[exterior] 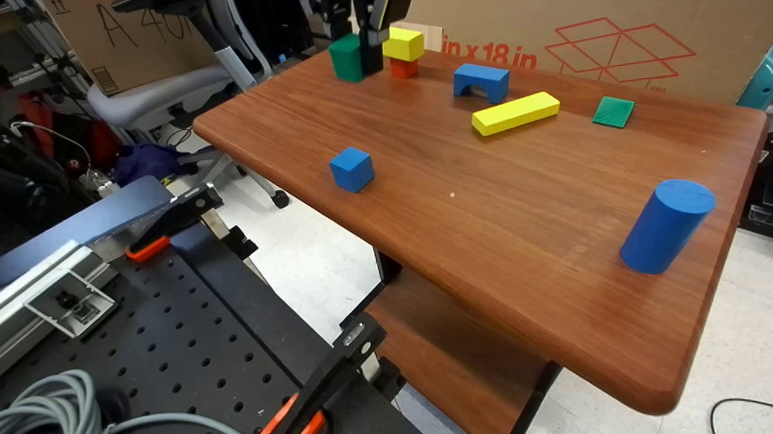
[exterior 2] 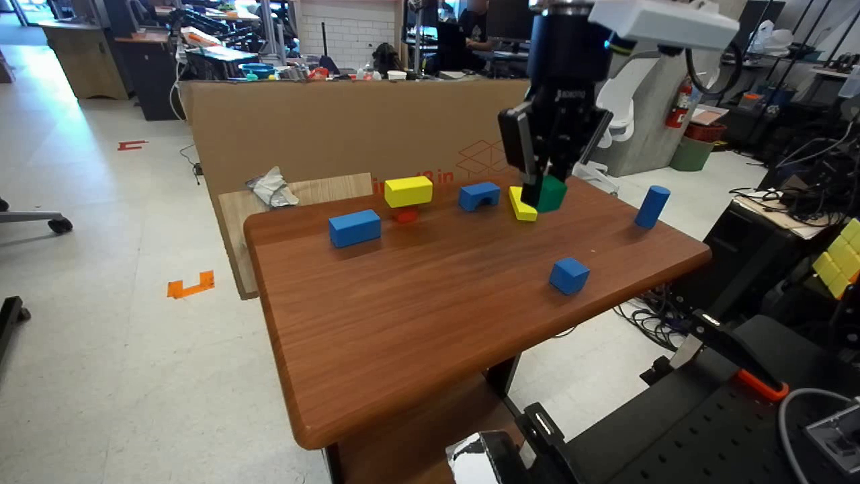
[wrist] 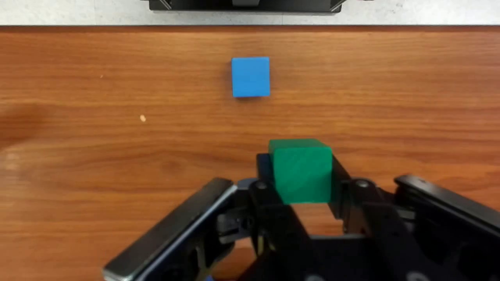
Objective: Move the green block to the back blue block
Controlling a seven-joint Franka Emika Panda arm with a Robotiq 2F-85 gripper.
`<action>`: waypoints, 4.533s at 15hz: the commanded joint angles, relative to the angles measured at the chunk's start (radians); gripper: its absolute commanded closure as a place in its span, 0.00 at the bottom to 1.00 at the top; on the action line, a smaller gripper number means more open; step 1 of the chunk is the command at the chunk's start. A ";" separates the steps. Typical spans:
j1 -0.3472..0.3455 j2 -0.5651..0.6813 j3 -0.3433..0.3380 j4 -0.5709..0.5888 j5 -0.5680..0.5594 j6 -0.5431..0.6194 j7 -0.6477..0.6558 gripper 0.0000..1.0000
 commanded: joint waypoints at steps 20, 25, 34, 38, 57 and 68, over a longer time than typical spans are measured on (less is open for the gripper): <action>-0.038 0.338 -0.029 0.605 -0.016 -0.221 -0.032 0.91; -0.038 0.401 -0.028 0.663 -0.019 -0.239 -0.044 0.91; -0.031 0.484 -0.024 0.731 -0.022 -0.293 -0.054 0.91; -0.031 0.509 -0.024 0.762 -0.023 -0.312 -0.055 0.91; -0.021 0.616 -0.028 0.889 -0.030 -0.388 -0.043 0.34; -0.016 0.292 -0.020 0.613 0.007 -0.281 0.037 0.00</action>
